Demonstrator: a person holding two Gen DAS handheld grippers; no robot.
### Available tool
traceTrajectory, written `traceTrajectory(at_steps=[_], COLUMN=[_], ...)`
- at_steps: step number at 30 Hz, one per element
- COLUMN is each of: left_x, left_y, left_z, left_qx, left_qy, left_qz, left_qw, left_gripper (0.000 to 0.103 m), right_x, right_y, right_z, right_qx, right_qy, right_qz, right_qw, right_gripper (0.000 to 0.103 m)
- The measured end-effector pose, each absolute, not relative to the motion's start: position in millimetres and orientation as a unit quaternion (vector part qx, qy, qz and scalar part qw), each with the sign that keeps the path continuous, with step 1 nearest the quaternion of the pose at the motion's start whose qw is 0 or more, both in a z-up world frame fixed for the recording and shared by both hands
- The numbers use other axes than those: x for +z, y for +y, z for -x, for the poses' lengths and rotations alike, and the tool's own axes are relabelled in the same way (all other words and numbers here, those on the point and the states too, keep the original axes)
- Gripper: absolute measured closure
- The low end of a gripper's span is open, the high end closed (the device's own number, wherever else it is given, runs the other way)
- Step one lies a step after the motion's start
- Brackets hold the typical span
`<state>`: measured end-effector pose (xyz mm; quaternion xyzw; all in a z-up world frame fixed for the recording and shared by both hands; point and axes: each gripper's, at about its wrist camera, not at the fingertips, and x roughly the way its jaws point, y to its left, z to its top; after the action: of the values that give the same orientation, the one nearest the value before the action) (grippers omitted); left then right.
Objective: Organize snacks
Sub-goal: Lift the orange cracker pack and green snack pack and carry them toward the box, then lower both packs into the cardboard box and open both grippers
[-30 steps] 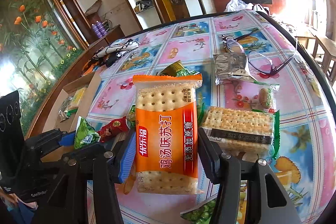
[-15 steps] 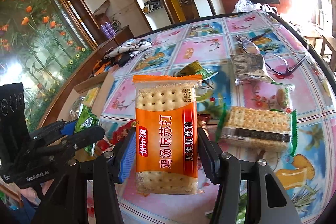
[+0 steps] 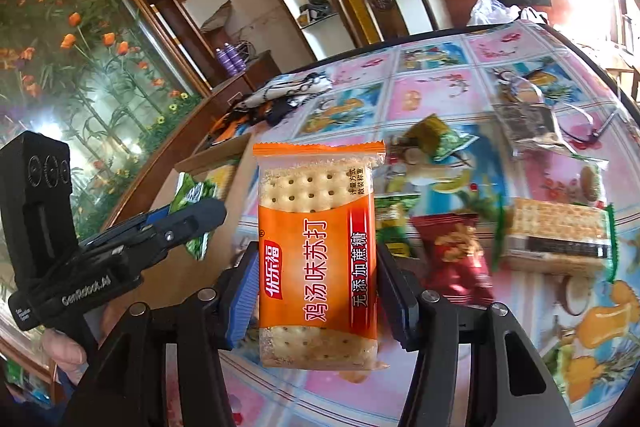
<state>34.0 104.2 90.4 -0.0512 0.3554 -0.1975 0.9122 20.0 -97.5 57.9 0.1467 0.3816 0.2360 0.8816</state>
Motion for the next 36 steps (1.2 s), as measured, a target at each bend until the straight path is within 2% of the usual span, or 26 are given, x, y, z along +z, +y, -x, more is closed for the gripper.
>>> traceTrajectory(at_steps=[8,19,26,36], left_x=[98,82,66,59], left_y=[171,259,275,274], left_z=[-46,-61,-69,-73], left_qx=[-0.119,0.038,0.079,0.106], left_qy=[0.346,0.365,0.398,0.409], left_qz=[0.103,0.145,0.14,0.119], left_qw=[0.925,0.919,0.903,0.898], left_gripper=[0.063,0.063,0.063,0.063], right_x=[63,76,66,41], right_y=[-66,15,80,100], right_z=[-21,-22,-25,-52], right_qx=[0.256,0.326,0.352,0.326], right_qy=[0.384,0.39,0.42,0.452], right_qz=[-0.137,-0.122,-0.083,-0.086], right_qw=[0.877,0.853,0.832,0.826], right_gripper=[0.044,0.043,0.043,0.045])
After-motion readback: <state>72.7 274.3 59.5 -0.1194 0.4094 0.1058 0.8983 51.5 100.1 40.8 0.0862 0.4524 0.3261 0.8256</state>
